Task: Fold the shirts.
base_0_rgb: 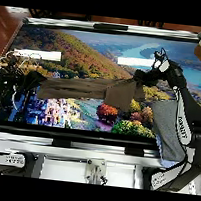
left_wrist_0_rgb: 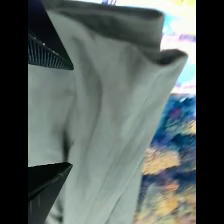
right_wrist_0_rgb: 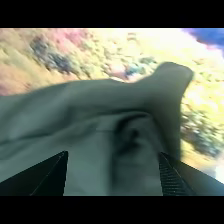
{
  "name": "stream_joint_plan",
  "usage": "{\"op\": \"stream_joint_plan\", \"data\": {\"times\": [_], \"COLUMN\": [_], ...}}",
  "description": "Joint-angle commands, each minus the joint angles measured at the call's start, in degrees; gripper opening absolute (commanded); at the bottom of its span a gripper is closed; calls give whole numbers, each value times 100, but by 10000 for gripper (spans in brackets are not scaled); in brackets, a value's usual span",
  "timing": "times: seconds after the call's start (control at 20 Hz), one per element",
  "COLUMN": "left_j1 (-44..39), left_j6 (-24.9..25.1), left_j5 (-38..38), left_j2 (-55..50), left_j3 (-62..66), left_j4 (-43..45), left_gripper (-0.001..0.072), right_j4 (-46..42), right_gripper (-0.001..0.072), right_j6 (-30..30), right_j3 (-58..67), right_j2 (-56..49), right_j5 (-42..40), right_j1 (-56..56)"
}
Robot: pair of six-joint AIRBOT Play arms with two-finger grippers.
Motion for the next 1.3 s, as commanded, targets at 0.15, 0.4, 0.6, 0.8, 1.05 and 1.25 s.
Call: {"op": "stream_joint_plan", "data": {"times": [0.15, 0.4, 0.6, 0.8, 1.05, 1.25], "left_j1": [-57, -433, -999, -1655, -2844, -3823], "left_j6": [20, 20, 22, 20, -33, -748], "left_j5": [-1069, -1054, -1027, -785, -199, 691], "left_j2": [245, 610, 651, 647, 407, -227], "left_j3": [514, 522, 522, 522, 514, 514], "left_j4": [17, 55, 55, 50, 50, -13], "left_gripper": [655, 654, 654, 653, 31, 30], "right_j4": [33, 756, 1375, 1974, 2549, 2531], "right_gripper": [689, 689, 685, 73, 67, 67], "right_j6": [-708, -793, -763, -708, -673, -275], "right_j3": [24, 24, 24, 63, 356, 356], "right_j2": [-101, -566, -800, -748, 85, 1209], "right_j5": [1257, 905, 966, 1268, 1908, 2680], "right_j1": [-461, -304, -98, 26, 39, 107]}}
